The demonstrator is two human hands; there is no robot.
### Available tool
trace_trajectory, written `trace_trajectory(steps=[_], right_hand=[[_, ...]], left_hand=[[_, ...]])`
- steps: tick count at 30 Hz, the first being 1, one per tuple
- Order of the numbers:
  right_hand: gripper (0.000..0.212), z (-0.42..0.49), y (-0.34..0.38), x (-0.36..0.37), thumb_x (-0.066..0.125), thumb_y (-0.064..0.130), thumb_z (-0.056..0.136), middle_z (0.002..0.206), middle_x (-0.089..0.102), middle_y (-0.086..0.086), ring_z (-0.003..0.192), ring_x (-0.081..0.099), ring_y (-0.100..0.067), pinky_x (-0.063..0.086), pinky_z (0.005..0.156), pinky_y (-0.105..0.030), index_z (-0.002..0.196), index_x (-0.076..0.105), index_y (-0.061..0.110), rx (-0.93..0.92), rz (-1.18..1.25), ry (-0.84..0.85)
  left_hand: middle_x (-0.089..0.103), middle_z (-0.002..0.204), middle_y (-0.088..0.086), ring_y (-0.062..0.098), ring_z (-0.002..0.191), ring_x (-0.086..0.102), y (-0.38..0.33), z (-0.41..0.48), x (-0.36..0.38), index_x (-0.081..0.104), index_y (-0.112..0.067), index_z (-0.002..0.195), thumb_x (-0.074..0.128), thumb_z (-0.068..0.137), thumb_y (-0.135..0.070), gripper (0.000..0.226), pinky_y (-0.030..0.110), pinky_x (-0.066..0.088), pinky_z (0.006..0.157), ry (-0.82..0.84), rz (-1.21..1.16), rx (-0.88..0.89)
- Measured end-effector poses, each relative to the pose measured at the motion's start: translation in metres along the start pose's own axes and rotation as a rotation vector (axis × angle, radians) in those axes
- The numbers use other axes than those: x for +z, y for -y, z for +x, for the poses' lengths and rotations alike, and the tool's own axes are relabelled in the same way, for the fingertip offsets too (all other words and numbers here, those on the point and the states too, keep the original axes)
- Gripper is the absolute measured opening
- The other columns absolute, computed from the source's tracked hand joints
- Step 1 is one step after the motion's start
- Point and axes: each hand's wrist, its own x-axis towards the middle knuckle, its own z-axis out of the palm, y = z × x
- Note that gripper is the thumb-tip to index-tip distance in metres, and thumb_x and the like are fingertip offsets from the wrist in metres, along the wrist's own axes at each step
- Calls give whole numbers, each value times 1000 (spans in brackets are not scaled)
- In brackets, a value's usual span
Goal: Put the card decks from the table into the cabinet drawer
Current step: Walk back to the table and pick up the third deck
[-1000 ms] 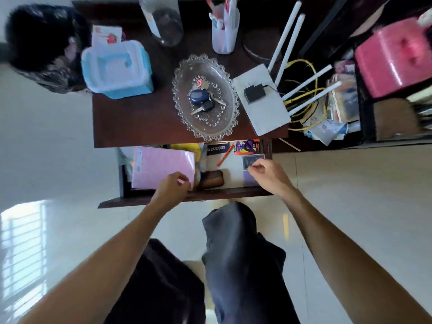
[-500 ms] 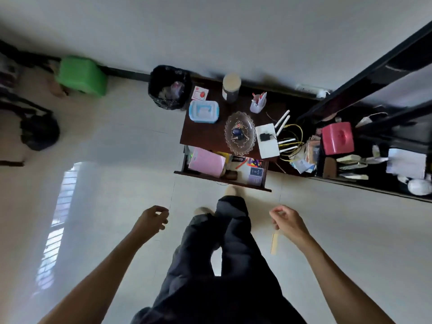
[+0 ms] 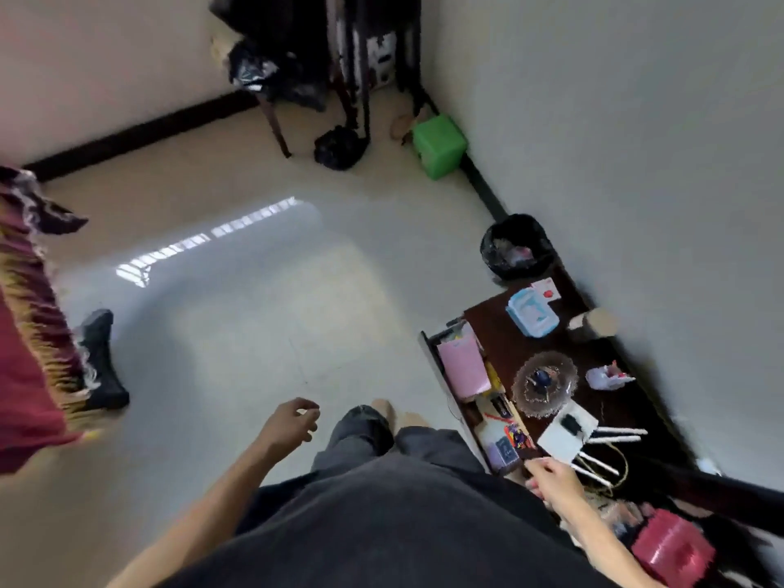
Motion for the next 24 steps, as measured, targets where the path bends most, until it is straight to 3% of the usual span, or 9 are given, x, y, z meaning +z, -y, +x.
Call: trace_trajectory(steps=[2,5,11,15,18,21,24], right_hand=[[15,16,31,-2,62,18,99,70,71,-10,56,62,-19,46,51,-29,97,72,7,-90,-139,65],[15,35,84,14,61,16,99,77,74,-15,63,65,-25,55,67,-40,95,71,5,-251,-358,175],[13,-4,181,106,58,17,98,79,71,-8,66,62,-20,50,71,-34,94,69,12,-532,-740,378],[12,-55,229,189,58,13,99,82,69,-12,65,62,-17,48,57,-23,100,68,7,-695,-878,486],[14,-98,247,254,58,16,99,86,73,-15,65,64,-18,46,53,-19,103,69,8,-775,-982,547],[16,-137,251,317,59,21,100,87,74,-14,67,67,-20,47,57,-23,104,70,10,-838,-1075,588],[17,-169,250,369,59,24,100,85,75,-12,68,70,-20,49,59,-25,104,71,13,-872,-1125,594]], left_hand=[[68,84,12,18,62,60,41,-22,3,64,-10,107,53,96,-18,18,23,44,52,-83,-164,-71],[66,82,8,17,60,57,106,-62,23,64,-16,102,53,95,-20,14,24,42,53,-207,-420,-189],[66,83,10,20,61,56,244,-154,107,62,-17,97,51,96,-21,12,25,43,56,-380,-824,-545],[62,72,11,21,51,50,305,-204,176,63,-7,92,52,93,-16,14,22,35,50,-405,-1072,-759],[59,59,9,20,50,50,326,-219,211,63,-5,79,54,92,-9,17,25,36,54,-404,-1227,-830],[58,50,2,13,46,54,350,-221,221,60,-16,58,57,91,-8,34,18,39,50,-408,-1262,-840],[55,54,-5,12,58,52,385,-216,202,50,-20,46,57,91,-6,48,18,41,60,-404,-1261,-798]])
